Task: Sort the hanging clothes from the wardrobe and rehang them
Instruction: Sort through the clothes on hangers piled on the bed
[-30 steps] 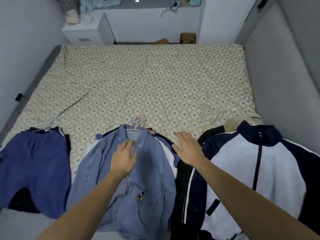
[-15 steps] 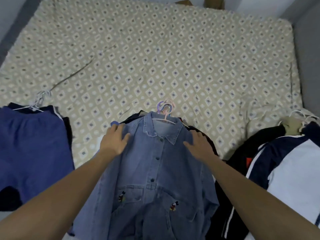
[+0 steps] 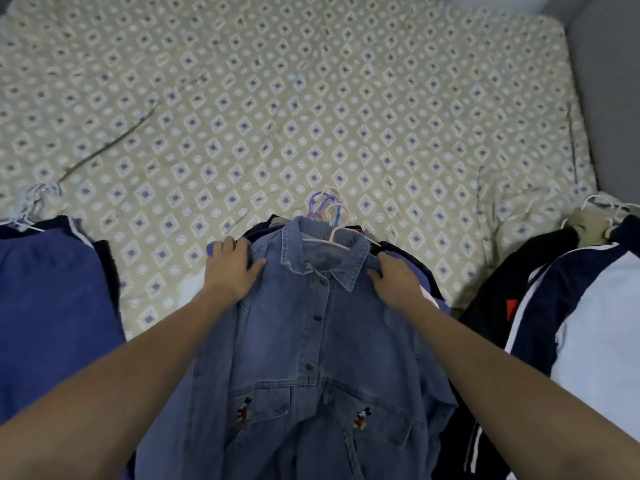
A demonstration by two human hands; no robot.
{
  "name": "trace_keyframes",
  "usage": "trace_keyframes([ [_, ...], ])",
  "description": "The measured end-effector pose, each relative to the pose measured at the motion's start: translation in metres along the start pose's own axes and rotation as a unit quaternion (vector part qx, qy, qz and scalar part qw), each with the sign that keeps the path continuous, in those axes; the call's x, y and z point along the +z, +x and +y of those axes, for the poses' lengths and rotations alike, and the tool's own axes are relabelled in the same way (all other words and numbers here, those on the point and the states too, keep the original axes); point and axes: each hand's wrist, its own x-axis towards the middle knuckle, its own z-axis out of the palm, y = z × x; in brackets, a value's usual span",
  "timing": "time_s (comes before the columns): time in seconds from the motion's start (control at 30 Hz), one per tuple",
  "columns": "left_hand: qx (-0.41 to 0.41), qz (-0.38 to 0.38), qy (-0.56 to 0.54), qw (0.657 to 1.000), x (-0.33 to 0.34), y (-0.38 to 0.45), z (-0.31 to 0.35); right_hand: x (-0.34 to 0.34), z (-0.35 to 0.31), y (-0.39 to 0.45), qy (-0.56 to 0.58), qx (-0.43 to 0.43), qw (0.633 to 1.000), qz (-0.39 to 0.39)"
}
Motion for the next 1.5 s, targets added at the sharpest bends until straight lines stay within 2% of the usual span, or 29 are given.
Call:
trace_keyframes([
  [0.13, 0.031, 0.005, 0.022, 0.999, -0.015, -0.017, 0.004, -0.008, -0.006, -0.031, 0.089, -0.029, 0.994, 0.06],
  [0.33, 0.046, -0.016, -0.125, 0.991, -0.046, -0.074, 0.019, -0.039, -0.026, -0.112, 0.117, -0.118, 0.982, 0.09],
  [0.47, 0.079, 0.028, -0.148, 0.985, -0.075, -0.119, 0.019, -0.075, -0.039, -0.181, 0.146, -0.138, 0.971, 0.126],
  [0.6, 0.086, 0.09, -0.172, 0.977, -0.134, -0.19, 0.037, -0.112, -0.056, -0.258, 0.162, -0.152, 0.964, 0.147],
  [0.73, 0.132, 0.136, -0.158, 0.969, -0.192, -0.267, 0.052, -0.146, -0.066, -0.336, 0.114, -0.164, 0.967, 0.158],
  [0.83, 0.177, 0.161, -0.17, 0.956, -0.217, -0.314, 0.055, -0.159, -0.07, -0.393, 0.094, -0.158, 0.966, 0.184],
  [1.0, 0.267, 0.183, -0.215, 0.921, -0.239, -0.391, 0.061, -0.151, -0.078, -0.495, 0.107, -0.125, 0.948, 0.273],
  [1.2, 0.35, 0.19, -0.197, 0.896, -0.257, -0.472, 0.076, -0.153, -0.083, -0.608, 0.118, -0.103, 0.92, 0.36],
  [1.37, 0.4, 0.202, -0.198, 0.872, -0.27, -0.513, 0.13, -0.183, -0.066, -0.684, 0.123, -0.07, 0.884, 0.446],
  [1.5, 0.442, 0.221, -0.143, 0.857, -0.274, -0.535, 0.191, -0.213, -0.032, -0.733, 0.111, -0.04, 0.865, 0.488],
])
